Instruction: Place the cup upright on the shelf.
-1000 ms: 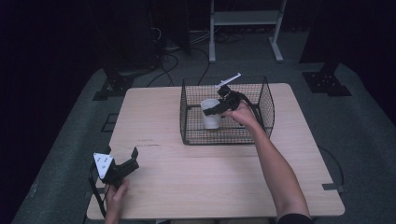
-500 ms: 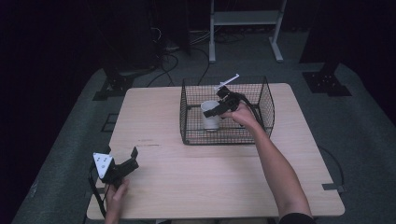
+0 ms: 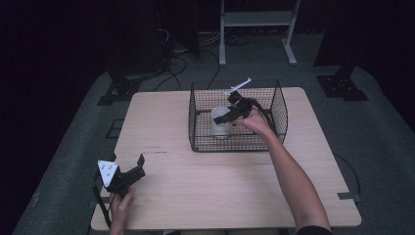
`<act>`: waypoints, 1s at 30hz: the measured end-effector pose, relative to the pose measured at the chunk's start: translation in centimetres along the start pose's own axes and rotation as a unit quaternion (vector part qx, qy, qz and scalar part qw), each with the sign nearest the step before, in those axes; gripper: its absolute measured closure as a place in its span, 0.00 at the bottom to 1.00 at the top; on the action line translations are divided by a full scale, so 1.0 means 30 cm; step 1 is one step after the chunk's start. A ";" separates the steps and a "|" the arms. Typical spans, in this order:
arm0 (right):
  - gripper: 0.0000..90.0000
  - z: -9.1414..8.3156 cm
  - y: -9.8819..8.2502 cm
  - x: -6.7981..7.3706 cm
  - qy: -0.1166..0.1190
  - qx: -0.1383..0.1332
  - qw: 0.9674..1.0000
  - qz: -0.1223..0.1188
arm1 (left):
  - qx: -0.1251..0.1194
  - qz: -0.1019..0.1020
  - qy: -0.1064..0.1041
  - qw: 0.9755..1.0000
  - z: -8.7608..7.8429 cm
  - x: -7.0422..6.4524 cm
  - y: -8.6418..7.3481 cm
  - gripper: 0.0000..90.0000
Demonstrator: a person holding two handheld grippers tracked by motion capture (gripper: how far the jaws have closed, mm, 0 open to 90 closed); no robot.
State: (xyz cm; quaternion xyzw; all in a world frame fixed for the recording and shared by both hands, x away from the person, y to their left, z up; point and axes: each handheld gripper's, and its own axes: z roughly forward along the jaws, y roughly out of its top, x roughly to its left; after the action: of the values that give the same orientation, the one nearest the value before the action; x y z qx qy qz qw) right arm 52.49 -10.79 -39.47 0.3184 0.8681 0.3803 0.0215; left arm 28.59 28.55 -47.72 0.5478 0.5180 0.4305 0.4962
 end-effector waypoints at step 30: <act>0.20 -0.117 0.015 0.023 0.011 -0.050 0.999 0.001 | -0.001 0.000 -0.001 1.000 -0.002 -0.002 0.000 0.00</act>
State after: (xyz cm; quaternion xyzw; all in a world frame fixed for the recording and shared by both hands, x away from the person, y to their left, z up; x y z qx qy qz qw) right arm 51.20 -12.44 -36.55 0.3136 0.8480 0.4264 0.0279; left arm 28.53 28.50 -47.72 0.5477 0.5170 0.4308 0.4972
